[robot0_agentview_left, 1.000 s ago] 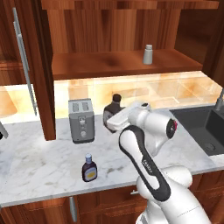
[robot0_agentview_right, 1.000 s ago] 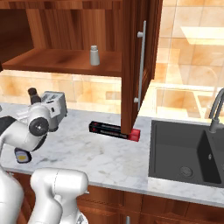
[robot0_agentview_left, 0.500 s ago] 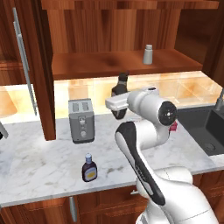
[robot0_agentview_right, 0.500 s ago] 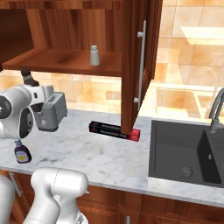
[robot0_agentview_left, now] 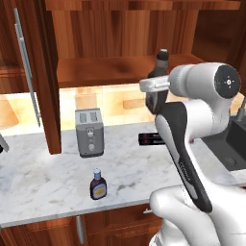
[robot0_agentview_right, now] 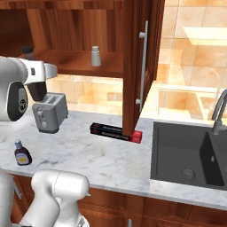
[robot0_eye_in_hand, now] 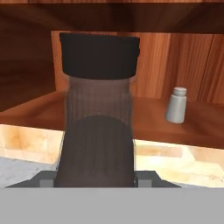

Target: There are various items on the counter. Only move the condiments/shakers into the cabinet.

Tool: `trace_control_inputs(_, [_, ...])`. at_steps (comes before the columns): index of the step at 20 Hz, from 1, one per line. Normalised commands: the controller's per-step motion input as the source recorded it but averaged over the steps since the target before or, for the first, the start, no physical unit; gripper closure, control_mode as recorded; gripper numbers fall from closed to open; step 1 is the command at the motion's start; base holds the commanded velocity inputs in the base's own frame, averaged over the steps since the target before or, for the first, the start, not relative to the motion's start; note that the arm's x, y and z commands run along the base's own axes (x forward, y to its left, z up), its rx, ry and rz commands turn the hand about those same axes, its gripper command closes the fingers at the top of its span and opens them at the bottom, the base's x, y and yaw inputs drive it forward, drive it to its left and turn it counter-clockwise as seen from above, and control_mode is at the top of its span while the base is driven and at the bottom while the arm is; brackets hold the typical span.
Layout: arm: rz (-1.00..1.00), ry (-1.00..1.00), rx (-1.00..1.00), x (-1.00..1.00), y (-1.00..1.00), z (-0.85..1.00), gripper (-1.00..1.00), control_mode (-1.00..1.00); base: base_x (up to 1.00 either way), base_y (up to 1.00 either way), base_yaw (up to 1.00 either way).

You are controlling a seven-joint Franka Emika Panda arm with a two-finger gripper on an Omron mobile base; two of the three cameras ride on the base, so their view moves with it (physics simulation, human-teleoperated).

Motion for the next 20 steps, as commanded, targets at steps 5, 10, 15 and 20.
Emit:
trace_control_inputs(5, [-0.01, 0.03, 0.0, 0.0, -0.17, 0.4, 1.0, -1.0, 0.0, 0.0, 0.0])
trace_control_inputs(10, [0.0, -0.13, 0.0, 0.28, -0.03, 0.0, 1.0, -1.0, 0.0, 0.0, 0.0])
trace_control_inputs(15, [0.0, -0.08, 0.0, 0.35, -0.09, 0.0, 1.0, -1.0, 0.0, 0.0, 0.0])
trace_control_inputs(20, [0.0, -0.05, 0.0, 0.45, -0.1, 0.0, 1.0, -1.0, 0.0, 0.0, 0.0])
